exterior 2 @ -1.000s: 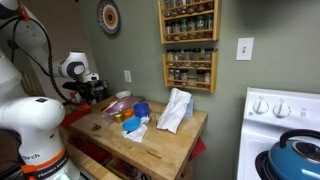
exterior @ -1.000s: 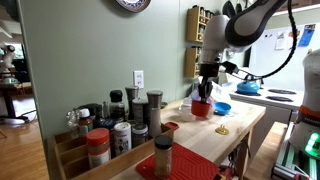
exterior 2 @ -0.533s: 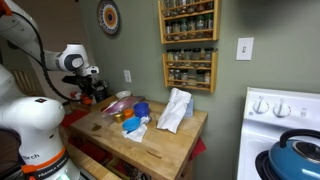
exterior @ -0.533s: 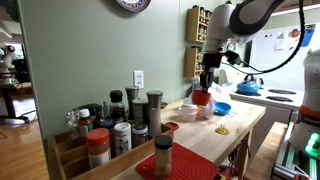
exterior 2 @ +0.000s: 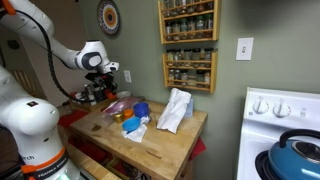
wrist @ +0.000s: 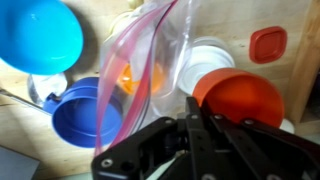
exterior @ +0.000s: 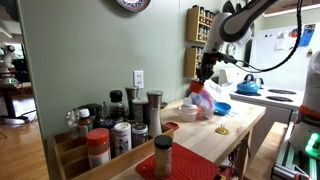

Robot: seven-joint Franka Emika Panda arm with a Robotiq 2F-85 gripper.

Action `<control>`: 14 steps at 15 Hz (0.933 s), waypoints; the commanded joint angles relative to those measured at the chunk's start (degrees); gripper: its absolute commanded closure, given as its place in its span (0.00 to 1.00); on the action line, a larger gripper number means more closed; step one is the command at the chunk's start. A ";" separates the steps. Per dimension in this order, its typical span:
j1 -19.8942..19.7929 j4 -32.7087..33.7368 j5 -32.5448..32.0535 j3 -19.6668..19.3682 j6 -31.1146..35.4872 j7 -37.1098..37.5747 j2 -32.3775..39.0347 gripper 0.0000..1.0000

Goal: Place the cup in the zip lock bag

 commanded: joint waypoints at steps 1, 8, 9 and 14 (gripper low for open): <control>-4.95 0.29 -5.78 -1.42 -1.30 3.24 0.27 0.99; -6.63 0.00 -4.65 -5.59 -4.03 1.39 1.36 0.99; -6.64 -0.01 -4.46 -6.08 -4.49 1.21 1.59 0.99; -7.85 -0.23 -5.83 -7.11 -6.56 2.41 1.90 0.99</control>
